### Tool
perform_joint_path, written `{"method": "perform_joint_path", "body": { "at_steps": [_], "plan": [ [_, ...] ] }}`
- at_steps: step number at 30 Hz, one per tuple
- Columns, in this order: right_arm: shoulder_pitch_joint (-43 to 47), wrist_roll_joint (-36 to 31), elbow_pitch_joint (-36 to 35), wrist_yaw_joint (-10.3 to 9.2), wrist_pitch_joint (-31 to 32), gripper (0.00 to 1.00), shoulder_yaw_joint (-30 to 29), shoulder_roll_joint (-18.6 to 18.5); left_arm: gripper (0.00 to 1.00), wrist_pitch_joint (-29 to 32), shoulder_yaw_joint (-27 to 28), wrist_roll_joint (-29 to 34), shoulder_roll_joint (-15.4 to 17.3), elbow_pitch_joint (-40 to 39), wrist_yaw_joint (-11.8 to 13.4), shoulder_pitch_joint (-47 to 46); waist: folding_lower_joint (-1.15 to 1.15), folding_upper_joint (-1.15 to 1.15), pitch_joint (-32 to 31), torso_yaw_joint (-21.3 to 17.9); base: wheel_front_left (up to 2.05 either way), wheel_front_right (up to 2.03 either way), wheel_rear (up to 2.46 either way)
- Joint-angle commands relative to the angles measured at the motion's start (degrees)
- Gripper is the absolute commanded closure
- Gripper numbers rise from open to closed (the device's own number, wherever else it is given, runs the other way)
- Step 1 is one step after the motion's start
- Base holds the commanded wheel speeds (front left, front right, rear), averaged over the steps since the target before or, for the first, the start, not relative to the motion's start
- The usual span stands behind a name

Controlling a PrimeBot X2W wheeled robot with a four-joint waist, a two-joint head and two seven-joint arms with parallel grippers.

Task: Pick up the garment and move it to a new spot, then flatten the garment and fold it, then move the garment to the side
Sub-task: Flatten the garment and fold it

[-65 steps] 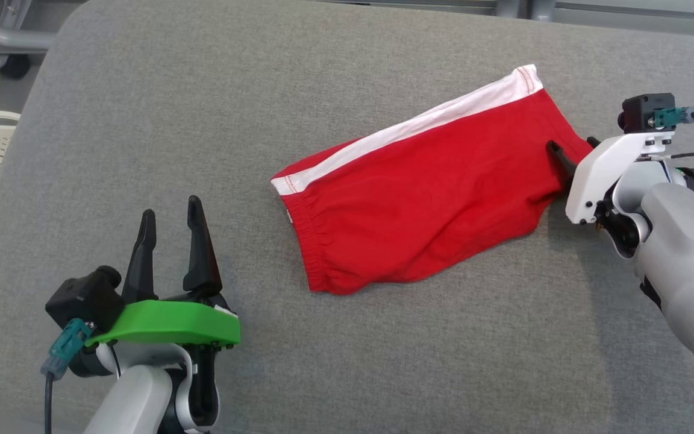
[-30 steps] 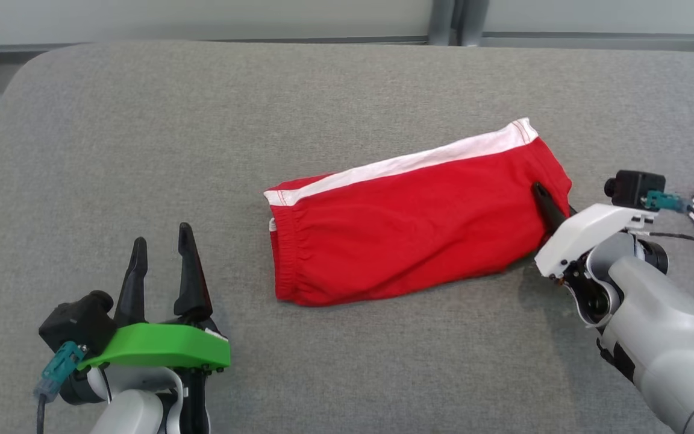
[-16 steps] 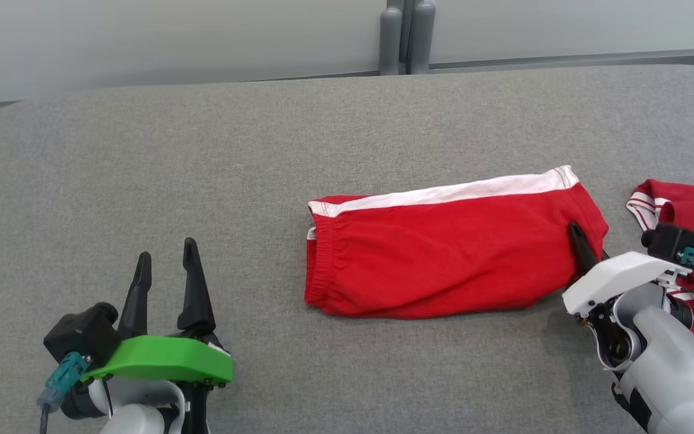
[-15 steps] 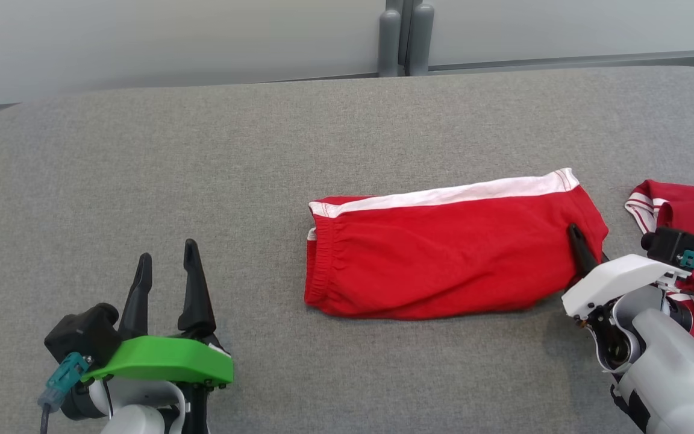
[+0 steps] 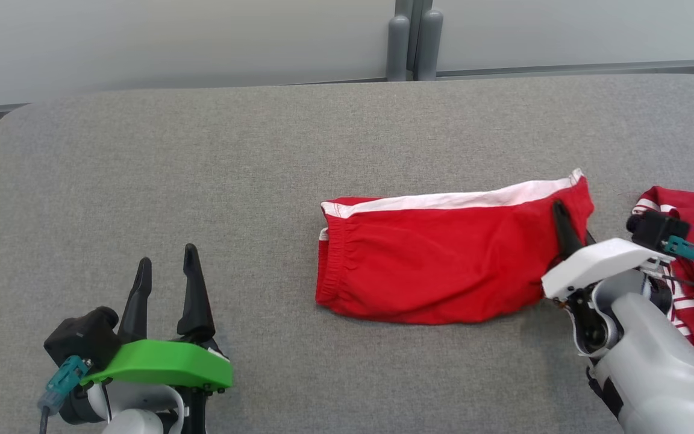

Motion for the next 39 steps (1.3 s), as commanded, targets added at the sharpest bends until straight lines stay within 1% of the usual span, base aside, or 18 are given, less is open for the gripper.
{"method": "perform_joint_path", "body": {
  "at_steps": [1, 5, 7, 11, 16, 24, 31, 39],
  "plan": [
    [-0.58, -1.76, -1.10, 0.02, -0.25, 1.00, 0.32, 0.82, 0.00, 0.02, 0.05, -0.18, 0.41, 0.10, 0.23, 0.69, 0.00, 0.27, -0.25, 0.23, 0.00, 0.00, 0.00],
    [-1.46, -5.46, -4.00, 0.02, -0.24, 1.00, 2.44, 3.56, 0.00, -0.14, -0.07, -0.38, 0.08, 0.30, 0.27, 0.83, 0.00, 0.27, -1.20, 0.76, 0.00, 0.00, 0.00],
    [-1.49, -6.47, -4.63, 0.02, -0.20, 1.00, 3.21, 4.20, 0.00, -0.17, -0.12, -0.45, 0.01, 0.34, 0.28, 0.92, 0.00, 0.27, -1.47, 0.91, 0.00, 0.00, 0.00],
    [-0.77, -9.72, -7.44, 0.02, 1.30, 1.00, 6.42, 6.71, 0.00, -0.23, -0.30, -0.63, -0.28, 0.36, 0.29, 1.05, 0.00, 0.27, -2.28, 1.69, 0.00, 0.00, 0.00],
    [0.96, -12.22, -9.91, 0.02, 3.30, 1.00, 9.31, 8.46, 0.00, -0.35, -0.27, -0.72, -0.48, 0.22, 0.28, 1.14, 0.00, 0.27, -2.45, 2.84, 0.00, 0.00, 0.00],
    [1.62, -15.48, -9.01, 0.02, 5.34, 1.00, 13.34, 9.10, 0.00, -0.83, -0.08, -0.97, -0.78, 0.41, -0.08, 0.71, 0.00, 0.27, -1.62, 4.95, 0.00, 0.00, 0.00],
    [1.30, -14.58, -7.75, 0.02, 6.24, 1.00, 18.28, 9.10, 0.00, -1.09, -0.05, -1.11, -1.03, 0.78, -0.29, 0.17, 0.00, 0.27, -1.29, 6.32, 0.00, 0.00, 0.00],
    [-1.33, -19.24, -3.25, 0.02, 5.30, 1.00, 21.13, 9.13, 0.00, -1.39, 0.06, -1.07, -1.20, 1.14, -0.41, 0.02, 0.00, 0.27, -1.19, 6.70, 0.00, 0.00, 0.00]
  ]
}}
